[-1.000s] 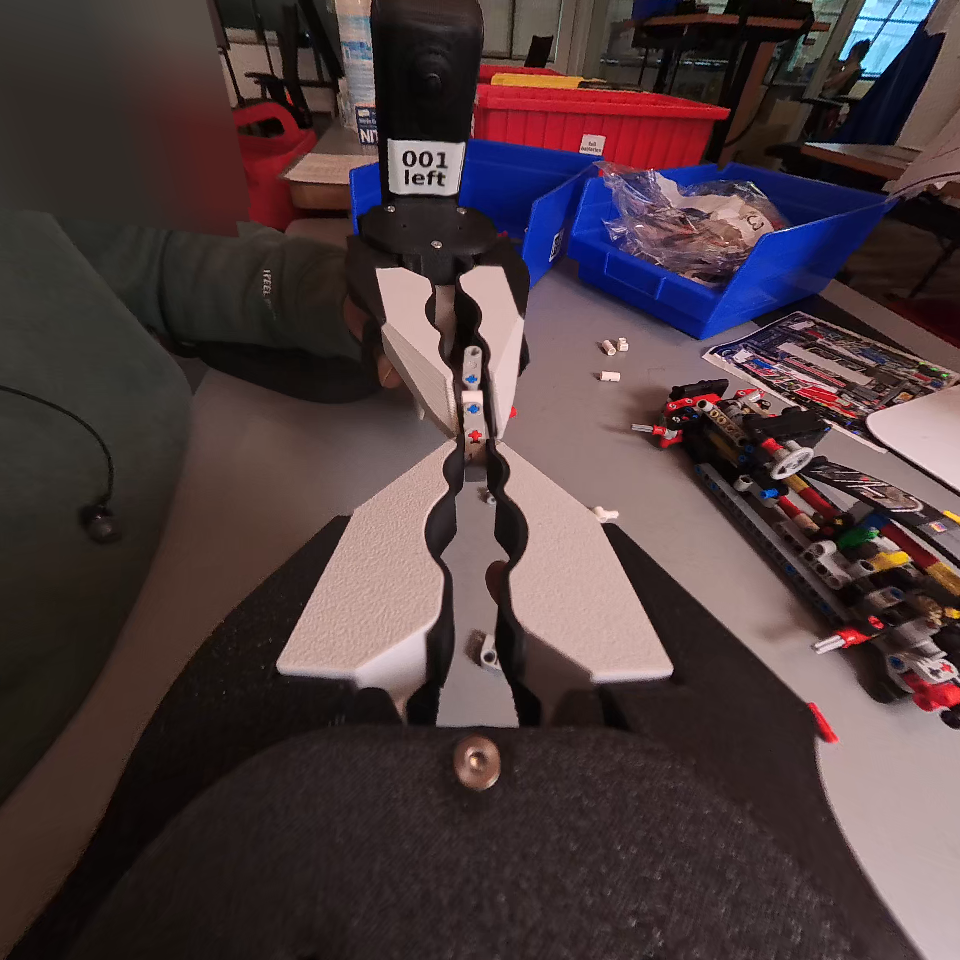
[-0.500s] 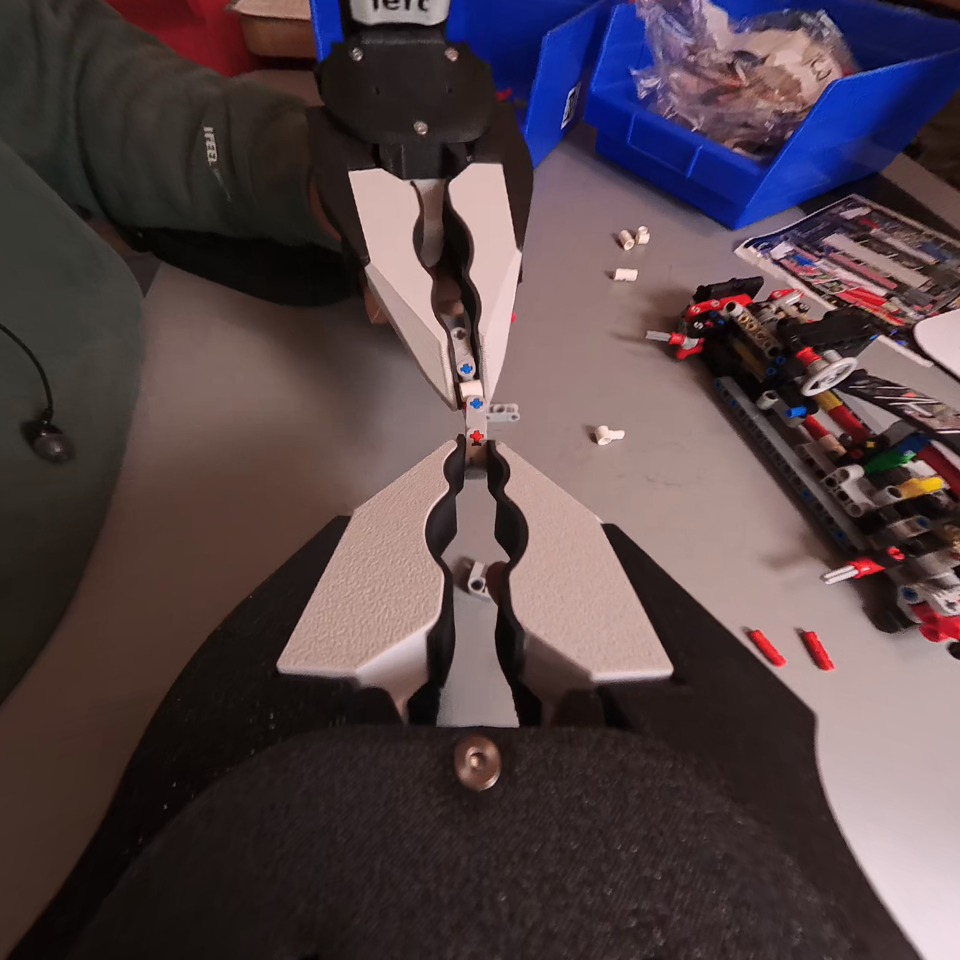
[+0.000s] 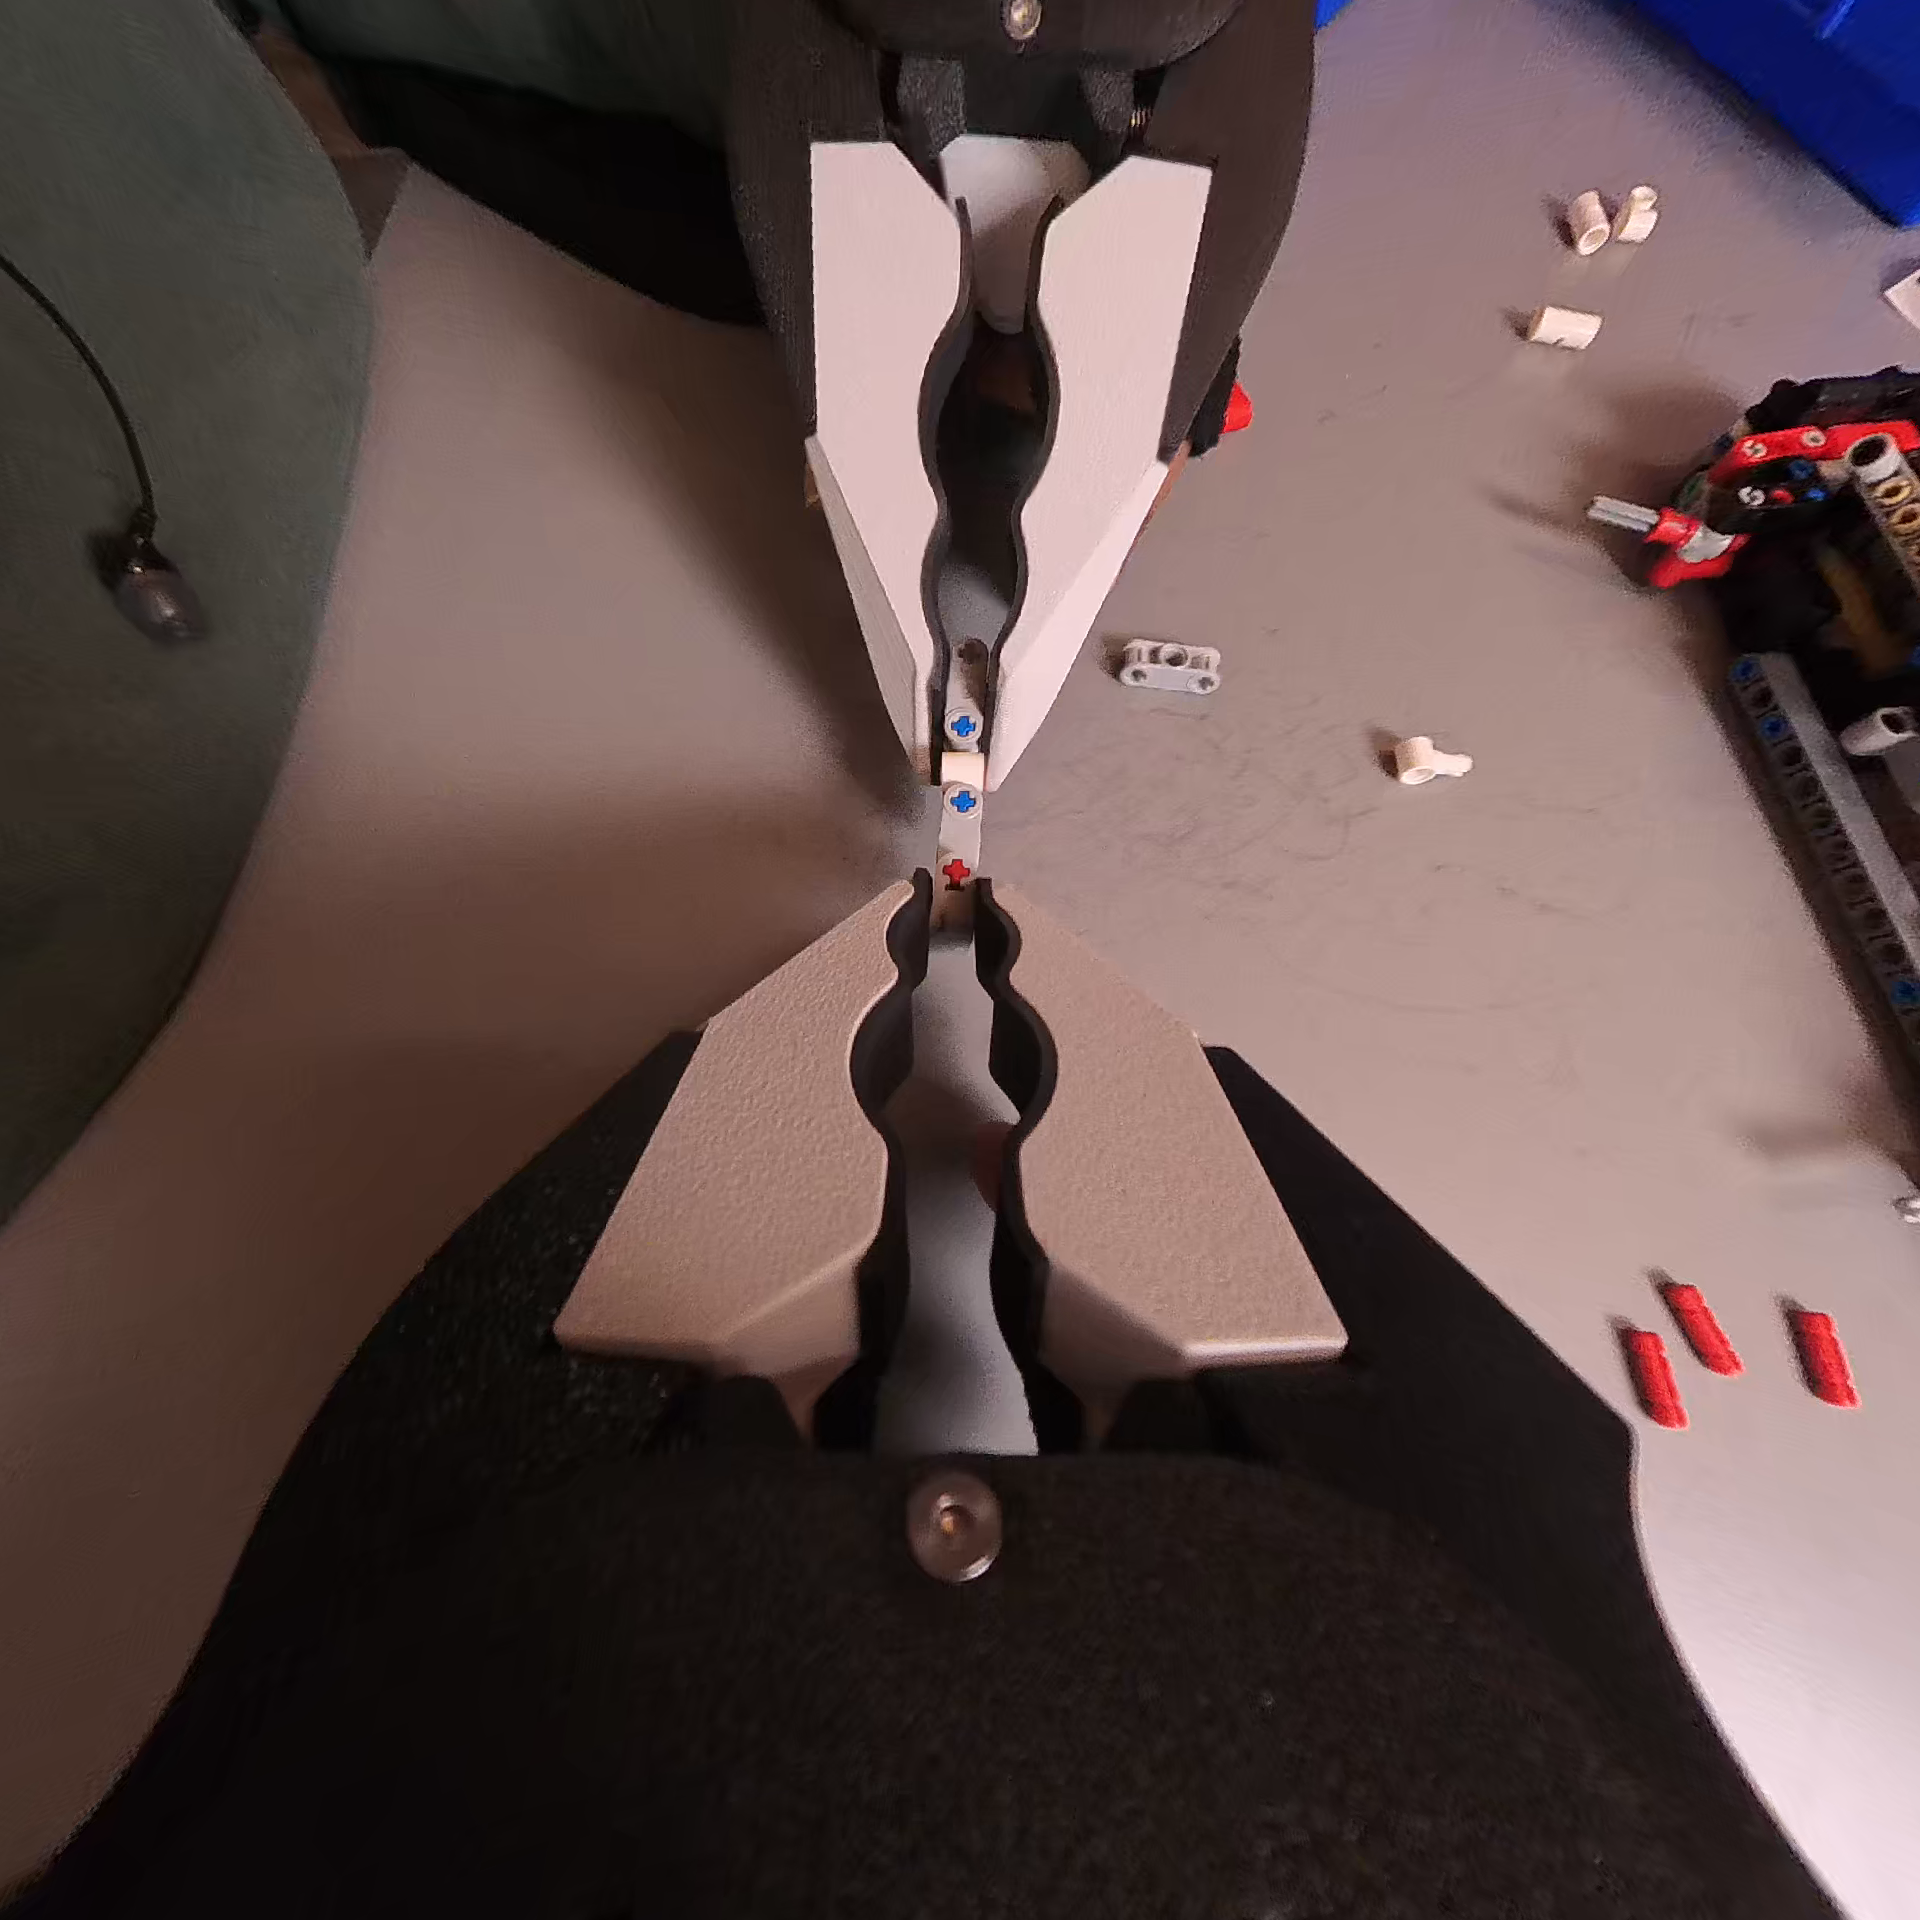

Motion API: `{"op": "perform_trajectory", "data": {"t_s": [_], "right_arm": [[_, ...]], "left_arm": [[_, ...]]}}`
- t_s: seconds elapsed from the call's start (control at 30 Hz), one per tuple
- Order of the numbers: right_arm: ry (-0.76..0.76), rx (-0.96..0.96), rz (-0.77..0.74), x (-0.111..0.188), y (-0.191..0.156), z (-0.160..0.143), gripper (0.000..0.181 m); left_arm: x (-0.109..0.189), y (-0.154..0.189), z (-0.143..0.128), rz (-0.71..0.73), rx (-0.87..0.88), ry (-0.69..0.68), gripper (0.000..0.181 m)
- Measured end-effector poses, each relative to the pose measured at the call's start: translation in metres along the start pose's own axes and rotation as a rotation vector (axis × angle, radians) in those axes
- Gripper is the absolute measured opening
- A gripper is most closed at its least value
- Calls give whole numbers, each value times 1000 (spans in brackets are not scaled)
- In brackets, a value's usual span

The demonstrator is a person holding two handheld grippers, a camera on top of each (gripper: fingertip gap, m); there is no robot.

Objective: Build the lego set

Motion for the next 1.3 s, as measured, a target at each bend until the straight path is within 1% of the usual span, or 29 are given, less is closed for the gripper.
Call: {"op": "perform_trajectory", "data": {"t_s": [0.07,0.13,0.23,0.27,0.3,0.33,0.37,0.43,0.47,0.53,0.6,0.7,0.77,0.8,0.9,0.93,0.97,1.0,1.07,1.1,1.17,1.23,1.3], "right_arm": [[-30,6,-3,-1,0,-1,6],[-51,14,-4,0,0,-3,6],[-71,9,-1,1,0,-3,5],[-77,15,-3,1,-1,-3,5],[-83,19,-5,2,-1,-3,5],[-87,25,-7,2,-1,-3,6],[-91,32,-5,3,-2,-3,8],[-104,35,-4,11,0,-2,20],[-97,24,-10,17,2,-1,22],[-88,1,-46,29,8,-1,23],[-117,-5,-96,35,15,-6,23],[-158,-1,-115,28,16,-12,26],[-194,38,-125,18,14,-12,27],[-210,64,-127,13,12,-11,24],[-253,118,-167,12,13,-8,16],[-225,120,-193,16,16,-5,16],[-157,111,-218,22,18,0,16],[-57,99,-248,29,21,8,16],[206,37,-293,42,26,28,16],[338,-48,-280,46,26,38,16],[589,-315,-258,49,31,50,16],[769,-617,-229,44,35,52,15],[928,-815,-224,36,35,52,16]], "left_arm": [[-4,3,-3,22,-47,-62,6],[-4,3,-3,46,-80,-77,8],[-2,1,-2,65,-67,-81,22],[-2,1,-2,58,-58,-75,22],[-2,2,-1,45,-51,-69,18],[-2,3,-1,38,-52,-66,9],[-3,3,-1,43,-60,-71,6],[-4,3,-1,50,-73,-87,6],[-5,4,-1,51,-76,-84,6],[-5,3,0,58,-78,-76,6],[-1,1,3,43,-50,-38,13],[14,-5,14,3,61,89,23],[26,-12,19,17,123,169,23],[31,-16,20,36,141,189,23],[37,-22,17,76,174,206,21],[37,-24,17,87,188,212,19],[37,-25,17,95,204,228,19],[36,-25,18,101,219,259,19],[35,-26,23,130,241,362,19],[35,-26,27,159,234,419,21],[38,-23,37,242,155,509,22],[41,-17,48,336,41,556,23],[43,-12,55,401,-16,588,23]]}}
Point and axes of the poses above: each gripper's, where its closed fingertips meet, x back along the fingers, z out of its top, y = z × x across the jaws, the point moved 9 cm from there along x, back along the fingers, and after that the axes turned 12 degrees about y, right-handed, at the moved point
